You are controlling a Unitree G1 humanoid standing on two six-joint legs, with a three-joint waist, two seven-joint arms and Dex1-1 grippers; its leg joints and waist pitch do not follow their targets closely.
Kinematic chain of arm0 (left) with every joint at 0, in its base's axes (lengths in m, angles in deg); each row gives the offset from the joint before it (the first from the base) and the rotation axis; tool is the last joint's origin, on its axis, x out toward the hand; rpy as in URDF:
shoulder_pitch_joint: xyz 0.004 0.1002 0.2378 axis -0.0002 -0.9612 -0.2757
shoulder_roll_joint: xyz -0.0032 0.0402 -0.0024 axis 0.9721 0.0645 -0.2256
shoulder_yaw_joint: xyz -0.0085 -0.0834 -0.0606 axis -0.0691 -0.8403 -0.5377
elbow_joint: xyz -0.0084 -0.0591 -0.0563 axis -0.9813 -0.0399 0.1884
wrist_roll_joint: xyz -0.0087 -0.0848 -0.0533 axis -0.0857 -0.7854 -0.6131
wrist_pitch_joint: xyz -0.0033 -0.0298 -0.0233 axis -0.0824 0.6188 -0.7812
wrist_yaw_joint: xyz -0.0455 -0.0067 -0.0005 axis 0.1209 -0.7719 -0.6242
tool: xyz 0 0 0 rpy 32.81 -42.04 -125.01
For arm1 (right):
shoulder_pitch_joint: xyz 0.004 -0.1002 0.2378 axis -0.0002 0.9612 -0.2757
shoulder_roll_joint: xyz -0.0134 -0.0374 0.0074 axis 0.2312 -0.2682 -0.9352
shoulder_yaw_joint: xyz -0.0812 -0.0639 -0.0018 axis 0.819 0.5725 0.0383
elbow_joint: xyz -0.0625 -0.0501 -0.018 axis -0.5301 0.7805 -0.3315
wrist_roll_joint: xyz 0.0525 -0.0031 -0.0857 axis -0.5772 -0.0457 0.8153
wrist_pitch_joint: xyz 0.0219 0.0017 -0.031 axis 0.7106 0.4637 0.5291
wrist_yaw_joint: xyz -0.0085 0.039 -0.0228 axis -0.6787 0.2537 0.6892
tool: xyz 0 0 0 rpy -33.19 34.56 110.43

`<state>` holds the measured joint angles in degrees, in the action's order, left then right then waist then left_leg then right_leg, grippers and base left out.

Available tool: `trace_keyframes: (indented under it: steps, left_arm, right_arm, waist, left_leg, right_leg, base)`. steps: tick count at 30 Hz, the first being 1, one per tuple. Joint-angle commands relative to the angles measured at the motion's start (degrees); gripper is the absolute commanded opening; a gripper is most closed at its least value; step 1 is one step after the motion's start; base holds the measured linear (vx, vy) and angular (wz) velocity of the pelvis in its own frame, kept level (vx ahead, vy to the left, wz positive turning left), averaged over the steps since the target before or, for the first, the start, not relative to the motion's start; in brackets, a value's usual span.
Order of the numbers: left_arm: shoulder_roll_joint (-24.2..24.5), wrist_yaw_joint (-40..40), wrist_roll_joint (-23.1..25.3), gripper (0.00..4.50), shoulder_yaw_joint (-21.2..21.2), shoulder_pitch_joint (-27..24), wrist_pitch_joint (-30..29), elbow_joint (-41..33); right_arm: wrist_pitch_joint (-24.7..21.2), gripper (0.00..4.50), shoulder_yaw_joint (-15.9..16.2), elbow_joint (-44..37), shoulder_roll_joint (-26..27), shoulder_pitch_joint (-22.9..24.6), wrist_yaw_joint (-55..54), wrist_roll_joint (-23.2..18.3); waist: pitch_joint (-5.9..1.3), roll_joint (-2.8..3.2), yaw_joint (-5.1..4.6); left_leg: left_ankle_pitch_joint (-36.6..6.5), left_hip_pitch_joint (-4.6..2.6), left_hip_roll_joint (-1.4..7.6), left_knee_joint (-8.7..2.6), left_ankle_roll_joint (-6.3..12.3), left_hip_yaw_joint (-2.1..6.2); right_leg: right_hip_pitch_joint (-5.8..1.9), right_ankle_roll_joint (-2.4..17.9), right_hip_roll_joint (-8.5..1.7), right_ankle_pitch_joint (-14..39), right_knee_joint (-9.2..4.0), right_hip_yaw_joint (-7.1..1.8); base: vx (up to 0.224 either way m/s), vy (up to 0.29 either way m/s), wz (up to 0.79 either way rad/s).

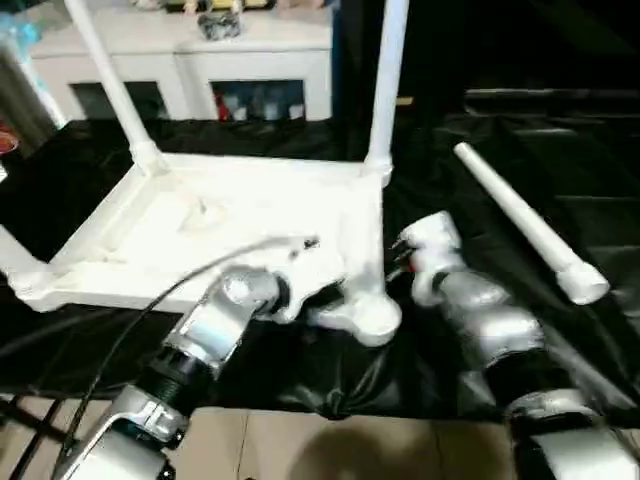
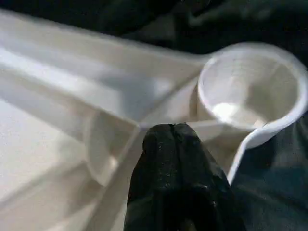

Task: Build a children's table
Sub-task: Rotate table base, then pick table leg

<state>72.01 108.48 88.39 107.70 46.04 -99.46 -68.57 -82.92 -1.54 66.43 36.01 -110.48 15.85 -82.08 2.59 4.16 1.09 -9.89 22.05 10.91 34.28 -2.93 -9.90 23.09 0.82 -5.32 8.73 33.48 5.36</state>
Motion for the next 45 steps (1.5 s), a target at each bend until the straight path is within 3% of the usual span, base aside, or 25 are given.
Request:
trace_keyframes:
  steps: [1,5,7,8,10,12,16,18,19,21,22,23,24,27,31,32,39,45]
  left_arm:
    - [0.9,0.0,-3.1,0.47,-3.3,-0.4,-4.4,-4.8]
    - [2.6,0.2,-5.0,0.85,-6.0,-1.7,-8.1,-9.7]
    - [2.6,0.0,-5.6,0.94,-7.3,-1.9,-8.8,-10.9]
    - [2.5,-0.1,-5.8,1.20,-7.8,-2.1,-9.4,-11.7]
    - [2.2,-0.9,-7.4,1.29,-9.6,-2.6,-10.7,-13.8]
    - [1.2,-3.1,-8.5,1.31,-11.4,-3.0,-11.9,-15.1]
    - [0.1,-7.2,-8.5,1.69,-12.3,-4.1,-12.5,-16.2]
    - [-0.6,-8.2,-8.3,1.84,-12.7,-4.8,-12.7,-16.6]
    - [-0.8,-8.3,-8.5,1.84,-12.7,-5.5,-13.0,-17.5]
    - [-1.1,-7.8,-9.1,2.12,-12.7,-6.1,-12.7,-18.6]
    - [-1.1,-7.5,-9.4,2.20,-12.6,-6.4,-12.3,-19.0]
    - [-1.1,-7.5,-9.4,2.20,-12.6,-6.4,-12.3,-19.0]
    - [-1.2,-5.9,-11.5,2.30,-12.5,-7.2,-12.0,-21.4]
    - [-0.8,-4.3,-13.6,2.56,-11.8,-8.0,-12.4,-23.6]
    - [0.0,-4.1,-13.5,2.93,-10.8,-8.8,-13.3,-25.4]
    - [0.2,-4.1,-14.0,2.99,-11.0,-9.5,-14.4,-26.9]
    - [2.1,-4.3,-14.2,3.45,-10.6,-11.5,-15.0,-29.2]
    - [3.7,-5.1,-14.0,4.20,-10.5,-14.1,-15.8,-32.0]
  right_arm:
    - [-1.2,0.42,-1.5,-1.5,-1.6,-1.2,0.4,-1.2]
    - [-2.0,0.80,-2.4,-0.6,-4.9,-2.7,0.8,-0.9]
    - [-2.1,0.90,-2.7,0.7,-6.1,-3.7,0.4,-0.6]
    - [-2.2,1.15,-2.8,1.1,-6.6,-4.1,0.2,-0.4]
    - [-2.3,1.22,-3.7,3.7,-8.4,-6.1,-0.6,0.0]
    - [-2.2,1.30,-4.6,6.7,-10.1,-8.2,-1.5,0.2]
    - [-0.9,1.67,-5.2,12.4,-13.0,-11.7,-2.1,0.5]
    - [-0.5,1.85,-5.5,15.2,-14.2,-13.2,-2.5,0.7]
    - [-0.3,1.85,-5.5,16.6,-14.8,-13.8,-2.8,0.9]
    - [-0.4,2.09,-5.5,18.6,-15.8,-14.9,-3.3,1.2]
    - [-0.6,2.21,-5.6,19.1,-16.1,-15.1,-3.3,1.2]
    - [-0.6,2.21,-5.6,19.1,-16.1,-15.1,-3.3,1.2]
    - [-0.6,2.31,-5.5,21.5,-17.1,-16.1,-3.4,1.7]
    - [-0.4,2.53,-5.6,24.8,-18.3,-17.5,-3.5,2.2]
    - [0.0,2.93,-5.4,28.6,-19.3,-19.0,-4.1,2.6]
    - [-0.1,2.99,-5.3,30.1,-19.8,-19.4,-4.8,3.0]
    - [1.6,3.48,-5.9,33.1,-21.6,-20.6,-7.9,3.7]
    - [1.6,4.16,-5.7,35.2,-22.4,-20.3,-7.3,3.9]
  waist:
    - [-4.42,-0.26,0.24]
    - [-4.24,-0.56,0.37]
    - [-3.99,-0.84,0.17]
    - [-3.86,-0.83,0.17]
    - [-3.77,-1.04,0.05]
    - [-3.75,-0.94,-0.05]
    - [-3.94,-1.43,0.37]
    - [-3.99,-1.42,0.46]
    - [-4.07,-0.96,0.47]
    - [-4.13,-1.04,0.41]
    - [-4.18,-0.74,0.47]
    - [-4.05,-0.97,0.41]
    - [-4.08,-0.38,0.44]
    - [-3.95,-1.17,0.46]
    - [-3.84,-1.01,0.36]
    - [-3.87,-1.32,0.35]
    - [-3.87,-1.41,0.58]
    - [-3.70,-1.42,0.71]
  left_leg:
    - [-11.3,-0.73,1.65,-3.65,3.57,0.43]
    - [-10.1,-0.67,1.53,-3.51,4.63,0.21]
    - [-12.4,-0.80,1.41,-3.53,3.88,0.15]
    - [-13.4,-0.91,1.48,-3.60,3.45,0.15]
    - [-14.3,-0.94,1.50,-3.65,2.85,0.16]
    - [-14.9,-0.96,1.47,-3.58,2.49,0.20]
    - [-13.4,-0.83,1.28,-3.27,3.43,0.03]
    - [-12.5,-0.71,1.22,-3.17,3.82,0.00]
    - [-11.7,-0.64,1.20,-3.04,4.16,-0.01]
    - [-11.3,-0.56,1.26,-3.03,4.29,0.02]
    - [-11.4,-0.54,1.23,-2.96,4.38,0.06]
    - [-11.8,-0.49,1.20,-2.97,4.63,-0.04]
    - [-12.2,-0.60,1.23,-2.99,4.51,0.07]
    - [-14.0,-0.59,1.27,-3.04,4.21,-0.02]
    - [-14.8,-0.54,1.26,-3.02,4.08,0.04]
    - [-14.4,-0.50,1.31,-2.99,3.99,0.03]
    - [-13.9,-0.51,1.25,-2.91,4.17,-0.02]
    - [-15.1,-0.43,1.25,-2.94,3.96,-0.02]
  right_leg:
    - [-3.28,14.0,-2.77,8.4,-2.97,-2.30]
    - [-3.32,14.2,-2.62,9.7,-3.06,-2.18]
    - [-3.18,13.1,-2.59,14.4,-3.48,-2.09]
    - [-3.04,12.4,-2.61,16.6,-3.75,-2.11]
    - [-2.89,11.9,-2.52,18.3,-3.94,-2.08]
    - [-2.83,12.1,-2.46,18.4,-3.93,-2.02]
    - [-2.85,11.7,-2.43,17.4,-3.85,-2.00]
    - [-2.91,11.8,-2.42,16.7,-3.79,-2.00]
    - [-2.96,12.2,-2.32,15.3,-3.67,-1.92]
    - [-3.00,12.6,-2.31,14.6,-3.65,-1.86]
    - [-3.07,12.8,-2.34,14.3,-3.50,-1.84]
    - [-2.99,12.7,-2.20,14.4,-3.67,-1.78]
    - [-3.00,12.8,-2.27,14.7,-3.59,-1.73]
    - [-2.98,13.1,-2.28,16.4,-3.80,-1.66]
    - [-2.89,12.4,-2.25,18.1,-3.80,-1.58]
    - [-2.93,12.4,-2.30,17.9,-3.73,-1.63]
    - [-2.81,12.2,-2.28,17.9,-3.63,-1.60]
    - [-2.70,11.9,-2.24,19.2,-3.67,-1.52]
  base:
    - [0.000,0.000,0.00]
    - [0.000,0.000,0.00]
    - [0.000,0.000,0.00]
    - [0.000,0.000,0.00]
    - [0.000,0.000,0.00]
    - [0.000,0.000,0.00]
    - [0.000,0.000,0.00]
    - [0.000,0.000,0.00]
    - [0.000,0.000,0.00]
    - [0.000,0.000,0.00]
    - [0.000,0.000,0.00]
    - [0.000,0.000,0.00]
    - [0.000,0.000,0.00]
    - [0.000,0.000,0.00]
    - [0.000,0.000,0.00]
    - [0.000,0.000,0.00]
    - [0.000,0.000,0.00]
    - [0.000,0.000,0.00]
